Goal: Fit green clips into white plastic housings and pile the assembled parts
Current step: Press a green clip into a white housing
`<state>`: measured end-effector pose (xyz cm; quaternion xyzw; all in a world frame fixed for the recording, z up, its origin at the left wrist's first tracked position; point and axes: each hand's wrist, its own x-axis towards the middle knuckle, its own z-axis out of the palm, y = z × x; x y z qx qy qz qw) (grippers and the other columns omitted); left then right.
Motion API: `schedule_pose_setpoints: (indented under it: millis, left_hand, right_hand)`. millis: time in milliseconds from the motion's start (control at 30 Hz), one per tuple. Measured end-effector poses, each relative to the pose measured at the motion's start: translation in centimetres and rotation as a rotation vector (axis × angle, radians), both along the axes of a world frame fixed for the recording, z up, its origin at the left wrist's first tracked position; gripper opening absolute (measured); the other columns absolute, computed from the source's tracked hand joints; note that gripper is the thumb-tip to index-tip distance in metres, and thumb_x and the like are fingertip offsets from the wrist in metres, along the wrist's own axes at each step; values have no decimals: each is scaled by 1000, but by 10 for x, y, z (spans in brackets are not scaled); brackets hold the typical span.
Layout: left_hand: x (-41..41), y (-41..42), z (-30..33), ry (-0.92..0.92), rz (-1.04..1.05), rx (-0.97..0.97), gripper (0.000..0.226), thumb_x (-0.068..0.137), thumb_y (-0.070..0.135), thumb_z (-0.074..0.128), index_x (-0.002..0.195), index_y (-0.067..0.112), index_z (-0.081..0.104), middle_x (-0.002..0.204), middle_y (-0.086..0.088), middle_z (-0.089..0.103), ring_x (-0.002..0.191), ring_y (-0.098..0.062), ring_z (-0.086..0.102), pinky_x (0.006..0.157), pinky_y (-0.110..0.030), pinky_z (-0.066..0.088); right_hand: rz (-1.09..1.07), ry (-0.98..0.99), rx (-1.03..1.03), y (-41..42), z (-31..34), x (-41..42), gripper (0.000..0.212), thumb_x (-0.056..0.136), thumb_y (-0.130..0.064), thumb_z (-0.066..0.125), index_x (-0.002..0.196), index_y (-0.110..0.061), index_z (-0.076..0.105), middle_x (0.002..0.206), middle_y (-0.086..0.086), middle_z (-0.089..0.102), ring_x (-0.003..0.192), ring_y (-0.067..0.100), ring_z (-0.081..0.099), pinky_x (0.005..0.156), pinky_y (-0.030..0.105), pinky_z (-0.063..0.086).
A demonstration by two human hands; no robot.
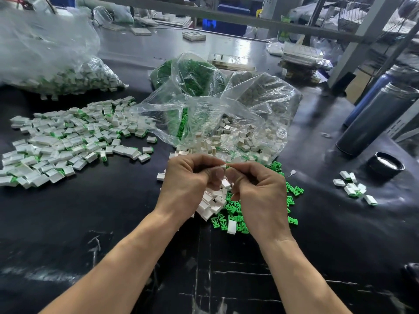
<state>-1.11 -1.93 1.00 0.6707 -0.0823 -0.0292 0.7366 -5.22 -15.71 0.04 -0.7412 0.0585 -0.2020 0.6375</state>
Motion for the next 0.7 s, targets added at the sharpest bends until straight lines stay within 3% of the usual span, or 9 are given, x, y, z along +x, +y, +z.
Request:
schedule_pose_setpoints:
  millis: [67, 167, 267, 367, 500, 700]
  left_hand:
    - [-1, -1, 2, -20, -5, -17, 16, 86, -6, 74, 87, 10, 78, 71, -4, 75, 59, -13, 65, 58, -23, 57]
    - [-1, 1, 2, -29, -19, -42, 13, 87, 0, 75, 89, 13, 77, 74, 0, 75, 64, -10, 65, 61, -22, 56]
    - [-2, 1, 1, -49, -30, 5, 9, 87, 7, 78, 90, 16, 77, 81, 2, 76, 76, -8, 69, 71, -20, 55]
    - [-4, -2, 0, -52, -103, 14, 6, 88, 8, 77, 91, 13, 76, 87, -13, 75, 79, -18, 70, 80, -30, 58]
    - [-7, -4, -1, -71, -203, 5, 9, 91, 4, 73, 89, 12, 75, 88, -27, 70, 72, -24, 68, 69, -27, 60]
    - [-7, -4, -3, -84, -243, 2, 6, 90, 13, 74, 91, 18, 77, 88, -19, 74, 76, -23, 72, 68, -26, 60]
  right_hand:
    - [21, -19, 71, -1, 2, 1, 23, 95, -2, 70, 86, -20, 81, 62, -3, 66, 54, 10, 54, 51, 28, 50]
    - [56, 3, 189, 0, 4, 2, 22, 105, -21, 60, 94, -17, 78, 68, 6, 67, 55, 17, 52, 47, 30, 47]
    - [110, 92, 276, 3, 3, 4, 51, 107, -48, 45, 85, -13, 74, 69, 9, 68, 52, 18, 53, 43, 29, 41]
    - [179, 166, 291, 7, 2, 4, 70, 104, -63, 34, 69, -17, 72, 65, 10, 65, 49, 19, 51, 40, 27, 37]
    - [121, 223, 279, 12, 0, 4, 67, 101, -64, 37, 60, -21, 68, 54, 6, 53, 44, 18, 42, 39, 26, 28]
    - [115, 178, 363, 18, 1, 4, 64, 107, -50, 35, 56, -27, 66, 50, -2, 41, 40, 10, 35, 38, 17, 27]
